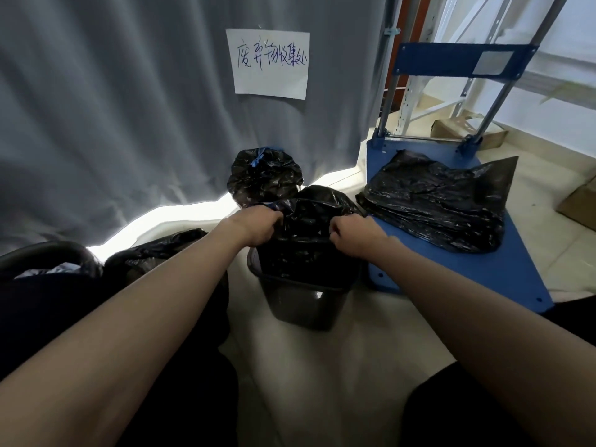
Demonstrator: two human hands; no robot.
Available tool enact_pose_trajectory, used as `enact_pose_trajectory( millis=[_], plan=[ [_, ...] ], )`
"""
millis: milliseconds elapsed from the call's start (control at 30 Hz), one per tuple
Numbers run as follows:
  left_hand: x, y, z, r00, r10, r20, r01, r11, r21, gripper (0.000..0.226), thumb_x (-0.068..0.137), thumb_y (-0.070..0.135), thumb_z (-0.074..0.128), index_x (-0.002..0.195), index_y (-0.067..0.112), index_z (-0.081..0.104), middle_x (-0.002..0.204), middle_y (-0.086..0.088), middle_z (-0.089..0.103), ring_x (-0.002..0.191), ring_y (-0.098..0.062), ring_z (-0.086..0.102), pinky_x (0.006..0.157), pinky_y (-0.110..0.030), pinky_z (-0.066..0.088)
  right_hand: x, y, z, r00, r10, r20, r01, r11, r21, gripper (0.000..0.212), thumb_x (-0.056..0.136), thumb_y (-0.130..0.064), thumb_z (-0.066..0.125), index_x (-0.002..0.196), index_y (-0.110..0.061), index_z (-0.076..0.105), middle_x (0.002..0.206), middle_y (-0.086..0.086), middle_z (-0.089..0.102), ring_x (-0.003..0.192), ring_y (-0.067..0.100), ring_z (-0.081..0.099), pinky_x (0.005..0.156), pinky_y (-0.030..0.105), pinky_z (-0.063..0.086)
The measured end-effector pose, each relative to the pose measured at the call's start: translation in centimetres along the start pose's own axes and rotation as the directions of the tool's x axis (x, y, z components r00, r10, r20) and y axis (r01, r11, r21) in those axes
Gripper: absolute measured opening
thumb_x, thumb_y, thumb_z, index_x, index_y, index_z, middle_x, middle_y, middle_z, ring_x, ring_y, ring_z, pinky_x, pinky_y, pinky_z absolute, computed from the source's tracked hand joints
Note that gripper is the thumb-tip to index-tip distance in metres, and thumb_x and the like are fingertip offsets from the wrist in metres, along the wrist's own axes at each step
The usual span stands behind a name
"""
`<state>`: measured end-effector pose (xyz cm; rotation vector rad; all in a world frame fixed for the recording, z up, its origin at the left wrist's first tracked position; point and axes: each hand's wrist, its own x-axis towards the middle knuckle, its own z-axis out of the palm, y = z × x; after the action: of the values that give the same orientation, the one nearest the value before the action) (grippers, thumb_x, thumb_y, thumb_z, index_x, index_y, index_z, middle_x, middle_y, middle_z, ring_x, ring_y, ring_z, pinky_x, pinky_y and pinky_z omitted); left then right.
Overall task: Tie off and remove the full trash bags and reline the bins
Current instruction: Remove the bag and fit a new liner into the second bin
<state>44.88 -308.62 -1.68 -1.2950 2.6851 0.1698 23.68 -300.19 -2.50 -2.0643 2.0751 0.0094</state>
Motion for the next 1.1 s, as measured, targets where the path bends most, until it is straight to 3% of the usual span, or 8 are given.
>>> enact_pose_trajectory(
  millis=[100,200,333,500,633,833,1000,1100],
  plan=[
    [-1.3,-0.2,0.2,1.0,0.014,0.011,-0.014,0.999,0.039,0.025,0.096,0.016,0.041,0.107,0.013,0.063,0.105,-0.01,0.066,0.093,-0.028,0.061,0.082,-0.038,0.049,-1.1,0.0,0.2,0.999,0.002,0.044,-0.001,1.0,-0.025,0.028,0.096,-0.026,0.038,0.107,-0.015,0.061,0.11,0.012,0.064,0.105,0.032,0.057,0.098,0.042,0.034],
    [-2.2,-0.6,0.1,0.999,0.049,0.003,-0.049,0.997,0.056,0.02,0.097,0.019,0.043,0.089,0.016,0.061,0.094,-0.008,0.066,0.079,-0.024,0.057,0.073,-0.035,0.047,-2.1,0.5,0.1,1.0,0.01,0.002,-0.01,1.0,-0.024,0.025,0.095,-0.025,0.04,0.102,-0.014,0.062,0.101,0.013,0.062,0.095,0.035,0.058,0.081,0.039,0.039],
    [-3.1,-1.0,0.1,0.999,0.045,0.004,-0.045,0.996,0.07,0.014,0.095,0.022,0.05,0.094,0.018,0.063,0.091,-0.005,0.062,0.079,-0.024,0.059,0.069,-0.034,0.046,-3.0,1.1,-0.1,1.0,0.026,-0.001,-0.026,0.999,0.047,0.021,0.096,-0.022,0.039,0.096,-0.014,0.059,0.088,0.008,0.053,0.08,0.032,0.054,0.066,0.036,0.039],
    [-3.2,-1.2,0.5,0.997,0.031,0.071,-0.038,0.995,0.094,0.008,0.093,0.027,0.058,0.088,0.021,0.06,0.084,0.0,0.055,0.077,-0.021,0.055,0.066,-0.03,0.039,-3.6,1.1,-0.1,0.999,0.008,0.037,-0.011,0.997,0.082,0.021,0.098,-0.02,0.04,0.097,-0.008,0.058,0.093,0.014,0.057,0.084,0.034,0.056,0.068,0.038,0.042],
    [-2.9,-0.9,0.7,0.993,0.03,0.114,-0.037,0.997,0.061,0.015,0.087,0.031,0.067,0.078,0.024,0.057,0.077,0.004,0.056,0.074,-0.019,0.057,0.063,-0.03,0.041,-3.5,0.8,0.1,0.992,-0.014,0.123,0.0,0.994,0.113,0.017,0.093,-0.026,0.061,0.087,-0.012,0.054,0.088,0.008,0.056,0.082,0.027,0.055,0.067,0.035,0.041],
    [-2.8,-1.2,0.5,0.986,0.036,0.162,-0.038,0.999,0.004,0.015,0.075,0.012,0.07,0.073,0.025,0.064,0.072,0.01,0.063,0.073,-0.014,0.063,0.066,-0.03,0.053,-3.2,0.9,0.6,0.983,-0.019,0.185,-0.005,0.991,0.13,0.033,0.081,-0.03,0.076,0.066,-0.017,0.05,0.074,0.003,0.055,0.076,0.023,0.055,0.065,0.032,0.042],
    [-2.6,-1.7,0.4,0.976,0.042,0.212,-0.028,0.997,-0.067,0.017,0.068,0.009,0.079,0.07,0.021,0.068,0.063,0.014,0.064,0.065,-0.005,0.061,0.055,-0.019,0.039,-3.4,0.9,0.6,0.978,-0.034,0.204,0.006,0.99,0.139,0.038,0.076,-0.029,0.082,0.061,-0.017,0.049,0.063,0.0,0.054,0.067,0.018,0.053,0.058,0.028,0.044],
    [-2.7,-1.9,0.5,0.97,0.031,0.241,-0.01,0.996,-0.086,0.018,0.063,0.012,0.084,0.071,0.02,0.069,0.061,0.014,0.064,0.063,-0.003,0.06,0.054,-0.019,0.037,-3.6,0.9,0.5,0.977,-0.044,0.209,0.017,0.992,0.127,0.038,0.074,-0.029,0.083,0.061,-0.016,0.05,0.064,0.002,0.056,0.067,0.018,0.055,0.067,0.035,0.051]
  ],
)
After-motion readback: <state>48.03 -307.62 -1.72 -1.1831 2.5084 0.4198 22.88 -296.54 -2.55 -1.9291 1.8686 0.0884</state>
